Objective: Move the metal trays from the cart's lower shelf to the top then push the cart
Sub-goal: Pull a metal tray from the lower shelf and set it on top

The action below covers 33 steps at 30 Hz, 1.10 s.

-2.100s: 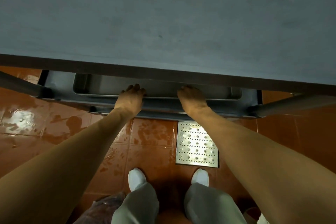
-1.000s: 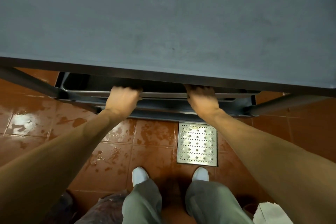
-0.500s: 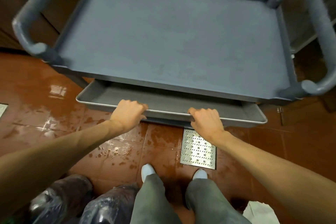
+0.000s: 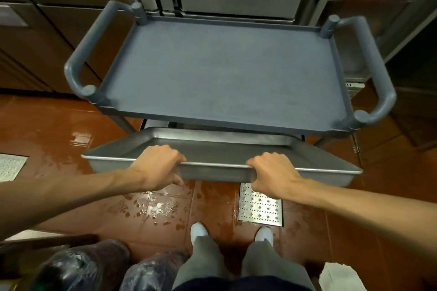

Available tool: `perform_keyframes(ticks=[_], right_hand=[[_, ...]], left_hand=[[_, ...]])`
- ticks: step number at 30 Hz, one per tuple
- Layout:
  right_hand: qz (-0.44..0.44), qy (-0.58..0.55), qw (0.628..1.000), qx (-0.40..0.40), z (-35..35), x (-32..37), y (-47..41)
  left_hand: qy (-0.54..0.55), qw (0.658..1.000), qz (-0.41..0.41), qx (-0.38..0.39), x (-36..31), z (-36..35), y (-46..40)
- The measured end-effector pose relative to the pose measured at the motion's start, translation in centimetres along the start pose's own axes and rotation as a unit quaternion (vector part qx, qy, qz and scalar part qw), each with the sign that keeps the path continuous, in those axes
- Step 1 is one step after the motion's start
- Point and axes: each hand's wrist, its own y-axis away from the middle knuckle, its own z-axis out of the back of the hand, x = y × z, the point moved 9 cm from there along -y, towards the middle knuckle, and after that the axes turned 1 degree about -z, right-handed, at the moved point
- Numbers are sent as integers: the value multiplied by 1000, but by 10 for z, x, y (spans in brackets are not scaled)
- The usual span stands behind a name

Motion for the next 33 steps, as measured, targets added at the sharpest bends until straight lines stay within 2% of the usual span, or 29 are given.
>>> perform_keyframes(ticks=[12,19,24,29,33], right_hand=[[-13,-14,999,27,140,8,47],[-14,-27,999,15,204,18,73],[9,-10,1000,-1,244,29,76],[16,38,998,-50,295,27,68],[5,73,992,-98,303,26,52]], left_hand=[[30,999,-15,1,-14,145,52],[57,996,-74,-14,-22,214,73],[102,988,-96,-70,-4,238,83],[97,980,-99,-144,12,271,86],[67,974,-93,-197,15,282,78]])
